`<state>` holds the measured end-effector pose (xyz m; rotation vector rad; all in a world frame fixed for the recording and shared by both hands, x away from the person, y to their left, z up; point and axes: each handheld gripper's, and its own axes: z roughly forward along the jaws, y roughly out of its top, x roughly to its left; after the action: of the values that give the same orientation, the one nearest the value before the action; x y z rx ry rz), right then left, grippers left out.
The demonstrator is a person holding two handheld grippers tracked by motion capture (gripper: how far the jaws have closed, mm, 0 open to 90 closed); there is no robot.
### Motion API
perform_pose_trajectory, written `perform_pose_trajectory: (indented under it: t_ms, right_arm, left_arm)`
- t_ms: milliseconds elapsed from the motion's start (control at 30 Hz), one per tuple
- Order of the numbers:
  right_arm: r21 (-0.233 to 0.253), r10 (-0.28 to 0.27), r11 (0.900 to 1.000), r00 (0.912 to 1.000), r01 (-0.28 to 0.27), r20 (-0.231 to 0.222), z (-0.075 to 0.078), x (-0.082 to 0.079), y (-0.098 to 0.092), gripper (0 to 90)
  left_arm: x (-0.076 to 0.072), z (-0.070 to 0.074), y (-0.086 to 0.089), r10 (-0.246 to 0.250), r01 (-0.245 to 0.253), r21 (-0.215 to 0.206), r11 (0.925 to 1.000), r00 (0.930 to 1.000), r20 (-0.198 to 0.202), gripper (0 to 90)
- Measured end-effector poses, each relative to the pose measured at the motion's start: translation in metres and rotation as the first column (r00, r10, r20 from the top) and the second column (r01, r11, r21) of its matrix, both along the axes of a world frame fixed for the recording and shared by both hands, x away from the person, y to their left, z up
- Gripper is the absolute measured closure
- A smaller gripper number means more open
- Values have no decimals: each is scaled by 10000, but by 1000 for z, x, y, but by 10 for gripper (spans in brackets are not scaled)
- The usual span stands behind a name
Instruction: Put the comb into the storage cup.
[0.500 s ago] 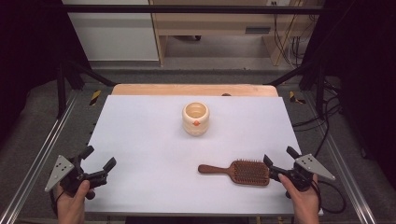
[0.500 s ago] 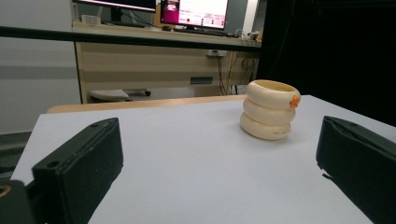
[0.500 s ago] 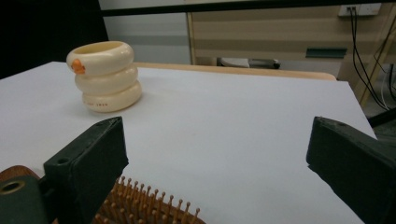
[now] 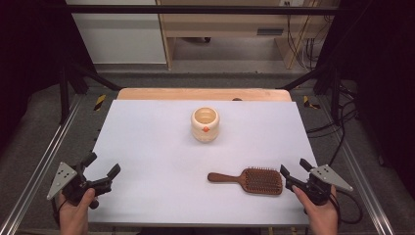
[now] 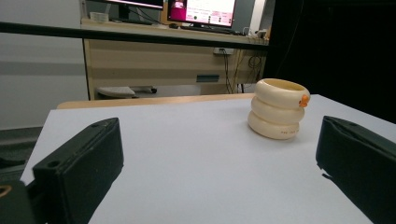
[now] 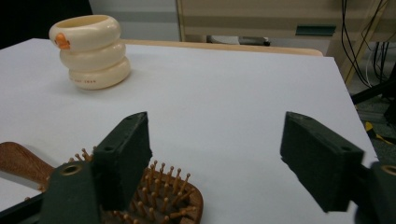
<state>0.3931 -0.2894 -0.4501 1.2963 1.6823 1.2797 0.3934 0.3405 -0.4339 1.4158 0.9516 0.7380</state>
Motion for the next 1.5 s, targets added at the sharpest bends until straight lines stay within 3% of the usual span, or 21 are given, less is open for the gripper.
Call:
perform_pose_trajectory:
  t_ms: [33,67,100,133,167,200,300,333,467,667,700,767,933,1267,1500]
  right_arm:
    - [0,0,10000,10000,0,0,0,0,0,266]
    - [-208,-20,9998,9999,17,-133,1,-2,-1,396]
    - [-208,-20,9998,9999,17,-133,1,-2,-1,396]
    - [-360,-45,9993,9998,37,-203,1,-4,-1,514]
    - [-360,-45,9993,9998,37,-203,1,-4,-1,514]
    - [-577,106,9983,9994,-125,-339,2,-6,0,635]
    - [-651,248,9975,9987,-277,-451,3,-7,1,716]
    - [-858,258,9958,9975,-315,-662,2,-8,4,780]
    - [-984,345,9942,9943,-445,-1009,-2,-8,6,872]
    - [-722,212,9969,9888,-321,-1474,-4,-9,0,900]
    - [-495,160,9985,9842,-251,-1765,-6,-8,-2,900]
    - [-445,131,9988,9828,-216,-1844,-6,-7,-3,900]
    - [-223,80,9997,9698,-138,-2439,-11,-4,-5,900]
    - [-204,143,9996,9530,-215,-3027,-17,-1,-6,900]
    - [-204,255,9992,9279,-356,-3719,-24,3,-3,900]
  left_arm:
    - [0,0,0,0,0,0,10000,10000,0,9]
    - [0,0,0,-5,5,33,10000,10000,-14,10]
    - [0,0,0,-5,5,33,10000,10000,-14,10]
    - [0,0,-1,-18,18,64,10000,10000,-14,10]
    - [0,0,-1,-18,18,64,10000,10000,-14,10]
    - [0,-1,0,-13,14,121,9999,10000,-41,10]
    - [0,-1,1,32,-32,85,10000,10000,-69,12]
    - [0,-1,2,99,-98,39,9999,9999,-100,12]
    - [0,-1,2,162,-161,49,9999,9998,-127,15]
    - [2,-1,0,122,-120,93,9999,9998,-185,17]
    - [1,-1,0,102,-99,146,9998,9998,-197,17]
    - [1,-1,0,105,-102,151,9998,9998,-179,17]
    - [3,-3,0,97,-91,174,9998,9994,-324,19]
    - [4,-3,-3,53,-43,275,9996,9993,-363,21]
    - [4,-4,-3,27,-12,365,9993,9991,-427,22]
